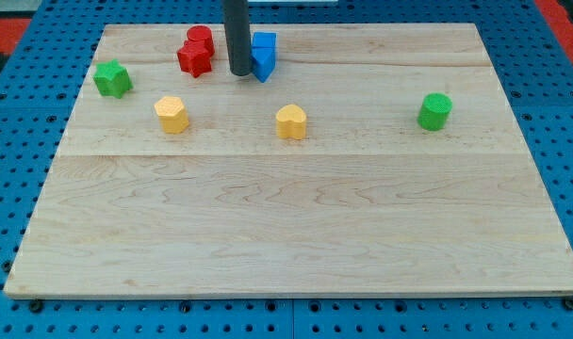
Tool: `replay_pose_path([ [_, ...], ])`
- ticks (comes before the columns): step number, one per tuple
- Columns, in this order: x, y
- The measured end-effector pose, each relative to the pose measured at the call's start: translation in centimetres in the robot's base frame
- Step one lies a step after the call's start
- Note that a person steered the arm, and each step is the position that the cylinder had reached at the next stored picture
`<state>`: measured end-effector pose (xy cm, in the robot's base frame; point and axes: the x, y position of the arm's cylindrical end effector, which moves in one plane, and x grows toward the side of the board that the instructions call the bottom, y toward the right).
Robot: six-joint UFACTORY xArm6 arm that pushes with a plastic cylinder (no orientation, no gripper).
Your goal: Move the blue blocks diagonally top right to the yellow heart
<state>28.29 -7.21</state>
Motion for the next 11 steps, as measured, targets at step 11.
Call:
replay_pose_path([
  [11,-8.2,6.3],
])
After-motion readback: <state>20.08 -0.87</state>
